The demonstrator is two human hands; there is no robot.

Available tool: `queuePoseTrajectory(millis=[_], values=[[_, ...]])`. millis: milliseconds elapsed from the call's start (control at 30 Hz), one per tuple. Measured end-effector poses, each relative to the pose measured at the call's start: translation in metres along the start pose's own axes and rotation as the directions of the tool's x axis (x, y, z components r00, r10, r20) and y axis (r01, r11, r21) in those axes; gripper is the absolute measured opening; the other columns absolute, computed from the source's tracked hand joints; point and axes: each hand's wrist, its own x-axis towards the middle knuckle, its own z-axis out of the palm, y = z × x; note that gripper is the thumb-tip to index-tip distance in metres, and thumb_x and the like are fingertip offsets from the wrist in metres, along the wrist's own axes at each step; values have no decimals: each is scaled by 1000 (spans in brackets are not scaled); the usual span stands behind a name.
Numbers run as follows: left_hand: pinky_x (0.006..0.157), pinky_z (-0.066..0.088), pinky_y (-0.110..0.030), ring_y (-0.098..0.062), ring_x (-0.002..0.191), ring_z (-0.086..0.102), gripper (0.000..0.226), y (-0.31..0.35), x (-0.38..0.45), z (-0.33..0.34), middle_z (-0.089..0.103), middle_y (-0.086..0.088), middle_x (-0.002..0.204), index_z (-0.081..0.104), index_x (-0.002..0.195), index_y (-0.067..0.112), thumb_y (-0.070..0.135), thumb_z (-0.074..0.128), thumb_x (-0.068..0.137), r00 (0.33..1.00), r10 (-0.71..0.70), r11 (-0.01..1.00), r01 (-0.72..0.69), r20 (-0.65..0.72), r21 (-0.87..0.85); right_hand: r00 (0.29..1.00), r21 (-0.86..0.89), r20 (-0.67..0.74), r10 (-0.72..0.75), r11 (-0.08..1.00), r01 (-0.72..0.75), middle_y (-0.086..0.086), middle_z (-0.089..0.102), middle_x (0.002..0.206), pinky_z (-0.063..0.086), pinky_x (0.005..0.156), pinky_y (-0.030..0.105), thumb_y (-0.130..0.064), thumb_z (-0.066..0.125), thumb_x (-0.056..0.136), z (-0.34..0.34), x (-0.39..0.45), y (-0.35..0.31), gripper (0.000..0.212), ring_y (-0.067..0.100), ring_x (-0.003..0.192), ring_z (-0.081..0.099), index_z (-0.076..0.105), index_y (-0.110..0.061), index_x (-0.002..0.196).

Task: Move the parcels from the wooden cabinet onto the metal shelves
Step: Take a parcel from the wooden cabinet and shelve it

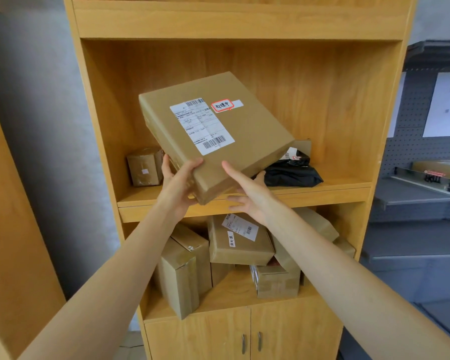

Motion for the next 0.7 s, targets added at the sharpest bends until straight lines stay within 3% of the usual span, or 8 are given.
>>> queuePoseTrajectory(millis=[100,200,300,400,467,567,700], values=[[79,53,-50,-29,111,57,80,6,3,-18,54,0,130,22,143,48,26,69,83,1000,21,999,-21,16,30,979,-25,-198,-40,999,35,7,13,160,27,112,56,-54,80,65,-17,2,-12,134,33,141,29,-22,-31,148],[68,56,-45,-29,109,58,77,18,7,-46,54,-2,130,31,141,46,32,68,75,995,33,993,-43,90,109,926,-65,-360,-112,993,94,1,7,160,21,112,53,-57,78,68,-39,4,-28,123,28,144,19,-9,-35,152],[78,54,-52,-30,118,53,66,29,14,-72,55,-1,133,43,135,44,29,65,74,980,47,981,-83,195,177,945,-142,-278,-173,980,138,-4,9,160,17,115,50,-57,73,73,-54,3,-39,108,24,146,15,4,-35,153],[72,54,-42,-24,109,57,65,34,14,-84,61,2,124,46,135,36,29,61,72,968,24,981,-72,251,183,961,-221,-166,-223,958,184,-2,18,159,17,115,49,-52,74,75,-57,5,-40,102,22,144,22,9,-37,153],[69,52,-37,-23,102,57,67,31,14,-86,62,-1,118,49,136,28,33,59,70,973,-10,983,-33,232,179,967,-212,-119,-225,957,196,-2,34,153,26,114,49,-51,77,73,-55,7,-36,102,20,137,36,13,-40,152],[68,51,-36,-24,101,56,66,26,12,-84,62,-3,114,50,135,24,36,57,70,979,-39,984,4,199,177,971,-160,-69,-229,963,216,-5,60,130,46,102,45,-49,82,67,-53,13,-27,97,16,116,58,29,-39,147],[64,51,-32,-21,93,58,65,21,11,-80,65,-1,106,50,134,22,35,54,70,984,-35,981,0,176,195,973,-127,-58,-222,969,214,-5,65,122,50,97,45,-50,84,60,-55,18,-23,95,17,110,63,39,-36,143]])
